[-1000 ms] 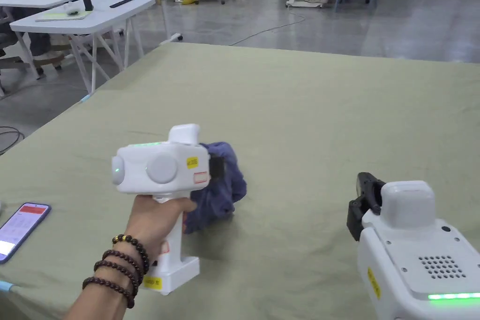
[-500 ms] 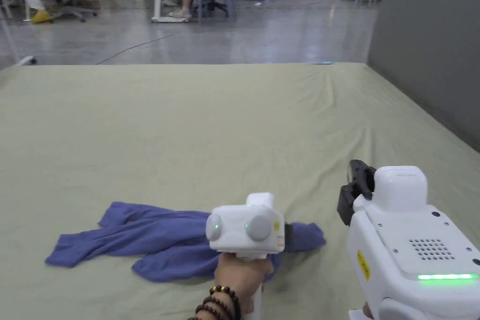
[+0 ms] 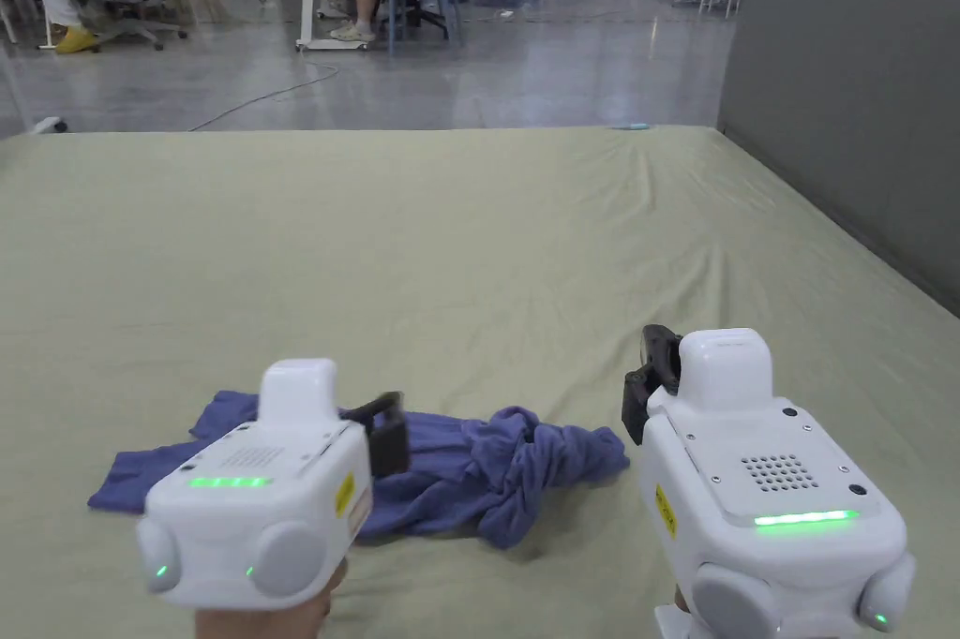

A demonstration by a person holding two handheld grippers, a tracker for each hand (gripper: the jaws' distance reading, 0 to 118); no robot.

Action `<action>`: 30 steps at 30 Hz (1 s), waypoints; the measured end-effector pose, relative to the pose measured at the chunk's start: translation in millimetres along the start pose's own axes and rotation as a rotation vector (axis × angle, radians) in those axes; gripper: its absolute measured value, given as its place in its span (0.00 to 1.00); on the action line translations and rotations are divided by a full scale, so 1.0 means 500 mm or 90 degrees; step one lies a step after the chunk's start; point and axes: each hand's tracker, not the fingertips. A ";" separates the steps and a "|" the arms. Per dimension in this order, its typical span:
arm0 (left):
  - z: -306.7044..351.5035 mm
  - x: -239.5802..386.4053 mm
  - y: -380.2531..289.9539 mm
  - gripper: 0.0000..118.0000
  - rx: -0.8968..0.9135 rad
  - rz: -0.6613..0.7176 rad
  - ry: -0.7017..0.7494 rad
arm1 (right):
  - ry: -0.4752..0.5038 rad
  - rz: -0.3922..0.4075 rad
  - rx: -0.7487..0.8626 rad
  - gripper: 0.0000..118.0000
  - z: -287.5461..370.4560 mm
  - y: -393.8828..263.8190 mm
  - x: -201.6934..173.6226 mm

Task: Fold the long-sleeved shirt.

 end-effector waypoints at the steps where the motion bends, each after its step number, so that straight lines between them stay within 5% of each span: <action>1: 0.025 -0.023 -0.017 0.08 0.007 -0.006 0.019 | 0.004 0.004 -0.004 0.00 0.000 -0.004 -0.007; 3: 0.072 -0.049 -0.053 0.00 0.048 -0.009 0.028 | 0.003 0.012 -0.010 0.00 -0.004 -0.010 -0.015; 11: 0.032 -0.119 -0.041 0.00 -0.013 0.028 0.049 | 0.010 0.009 -0.013 0.00 -0.008 -0.004 -0.033; 12: 0.005 -0.135 -0.035 0.07 -0.044 0.032 0.048 | 0.012 0.010 -0.012 0.00 -0.009 -0.003 -0.034; 13: -0.029 -0.153 -0.033 0.35 -0.087 0.036 0.062 | 0.014 0.015 -0.014 0.00 -0.011 -0.003 -0.036; 14: -0.070 -0.171 -0.036 0.76 -0.120 0.053 0.071 | 0.014 0.020 -0.015 0.00 -0.014 -0.005 -0.037; 15: -0.109 -0.187 -0.040 1.00 -0.170 0.059 0.067 | 0.013 0.022 -0.017 0.00 -0.018 -0.007 -0.035; 19: -0.229 -0.225 -0.092 1.00 -0.282 0.116 0.026 | 0.012 0.022 -0.034 0.00 -0.038 -0.018 -0.029; 25: -0.341 -0.202 -0.135 0.93 -0.317 0.050 0.083 | 0.003 0.025 -0.074 0.00 -0.072 -0.042 -0.018; 26: -0.352 -0.192 -0.135 0.86 -0.326 0.029 0.091 | 0.002 0.026 -0.082 0.00 -0.079 -0.046 -0.016; 28: -0.359 -0.169 -0.138 0.46 -0.326 -0.011 0.079 | 0.002 0.025 -0.109 0.00 -0.101 -0.056 -0.012; 29: -0.349 -0.158 -0.134 0.35 -0.319 -0.017 0.082 | 0.007 0.022 -0.129 0.00 -0.119 -0.059 -0.009; 30: -0.341 -0.152 -0.129 0.11 -0.315 -0.016 0.080 | 0.019 0.012 -0.151 0.03 -0.138 -0.062 -0.007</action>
